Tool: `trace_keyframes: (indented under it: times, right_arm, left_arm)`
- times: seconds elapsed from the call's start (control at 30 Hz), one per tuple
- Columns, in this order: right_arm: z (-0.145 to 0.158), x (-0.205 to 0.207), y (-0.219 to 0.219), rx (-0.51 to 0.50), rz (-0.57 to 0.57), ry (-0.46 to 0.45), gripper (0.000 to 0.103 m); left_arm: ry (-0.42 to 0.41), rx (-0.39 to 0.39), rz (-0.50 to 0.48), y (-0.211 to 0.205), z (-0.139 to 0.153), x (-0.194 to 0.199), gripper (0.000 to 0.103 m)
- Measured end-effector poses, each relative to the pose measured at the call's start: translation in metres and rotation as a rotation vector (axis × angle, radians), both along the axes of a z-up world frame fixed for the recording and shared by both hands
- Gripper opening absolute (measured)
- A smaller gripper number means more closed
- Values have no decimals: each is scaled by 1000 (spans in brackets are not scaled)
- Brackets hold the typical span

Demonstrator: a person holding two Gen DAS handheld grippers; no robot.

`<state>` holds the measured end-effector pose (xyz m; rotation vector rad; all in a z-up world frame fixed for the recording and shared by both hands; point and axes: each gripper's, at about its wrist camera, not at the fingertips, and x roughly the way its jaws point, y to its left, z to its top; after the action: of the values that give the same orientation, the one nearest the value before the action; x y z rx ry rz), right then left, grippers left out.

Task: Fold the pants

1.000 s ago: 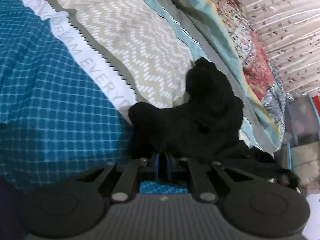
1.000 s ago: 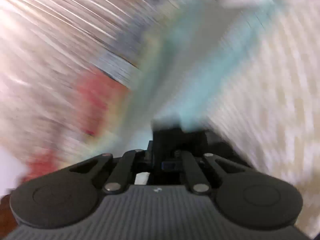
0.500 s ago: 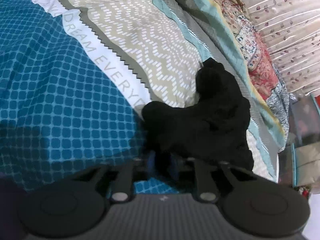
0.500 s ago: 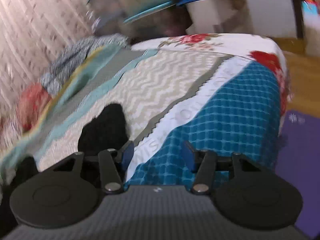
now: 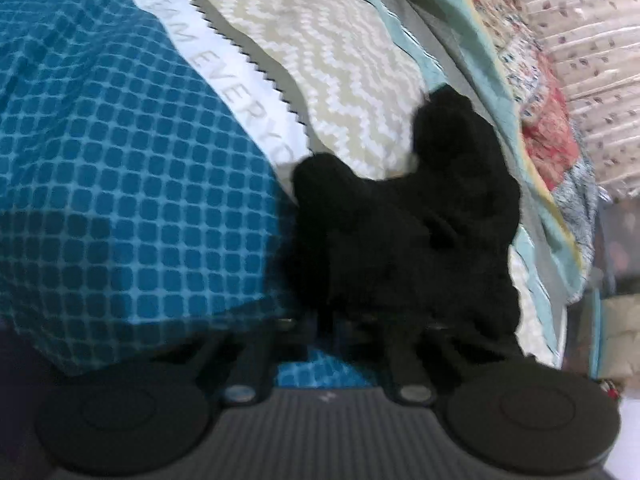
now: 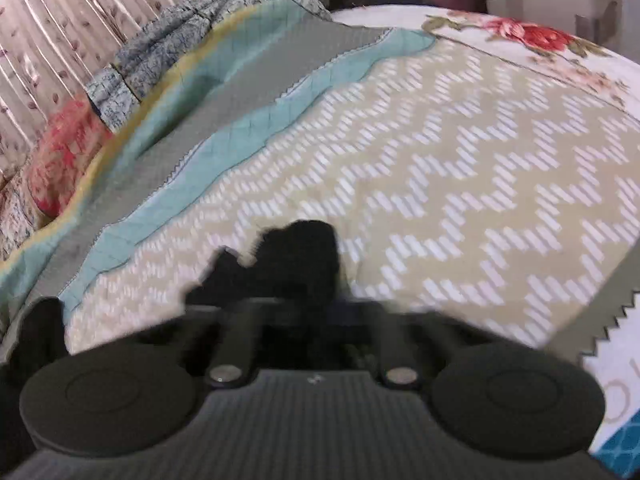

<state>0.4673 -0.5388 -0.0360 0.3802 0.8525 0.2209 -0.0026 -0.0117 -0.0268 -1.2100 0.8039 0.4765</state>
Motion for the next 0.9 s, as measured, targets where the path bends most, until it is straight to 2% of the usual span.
trace_keyframes:
  times: [0.07, 0.13, 0.2, 0.3, 0.4, 0.43, 0.47, 0.5, 0.57, 0.63, 0.67, 0.7, 0.77, 0.87, 0.9]
  right_arm:
    - [27, -21, -21, 146, -81, -125, 8]
    - [56, -50, -54, 266, -230, -306, 8]
    - [67, -72, -82, 276, -308, -381, 8]
    - [59, -91, -106, 184, -347, -361, 11]
    - [28, -107, -119, 93, -392, -241, 22]
    - [15, -112, -126, 81, -424, -191, 32]
    - [3, -116, -134, 67, -464, -135, 58]
    - [-2, -123, -140, 46, -518, -110, 62]
    - [1, -147, -151, 6, -662, -159, 63]
    - [12, -161, -157, 8, -783, -222, 63]
    - [17, -169, -158, 27, -815, -257, 63]
    - [21, -172, -157, 45, -808, -283, 62]
    - [31, -165, -147, 91, -686, -314, 62]
    - [37, -144, -108, 159, -439, -301, 61]
    - [38, -138, -89, 184, -349, -288, 60]
  left_arm:
    - [-12, 30, 1, 4, 10, -6, 6]
    - [-41, 46, 10, 10, 22, -16, 6]
    - [-66, 53, 12, 13, 30, -24, 6]
    - [-43, 67, -19, 9, 31, -28, 6]
    - [15, 66, -61, -1, 15, -28, 8]
    - [32, 42, -64, -2, 7, -30, 11]
    - [50, 25, -65, -2, 3, -33, 19]
    - [58, 10, -62, -2, 1, -36, 27]
    - [18, -18, -79, -1, 0, -52, 29]
    - [5, 4, -62, 4, 7, -73, 34]
    - [17, 30, -26, 7, 13, -81, 41]
    - [17, 49, 6, 11, 17, -90, 44]
    - [9, 86, 51, 25, 27, -95, 44]
    - [-2, 156, 46, 46, 45, -55, 45]
    - [-23, 191, 13, 51, 52, -32, 53]
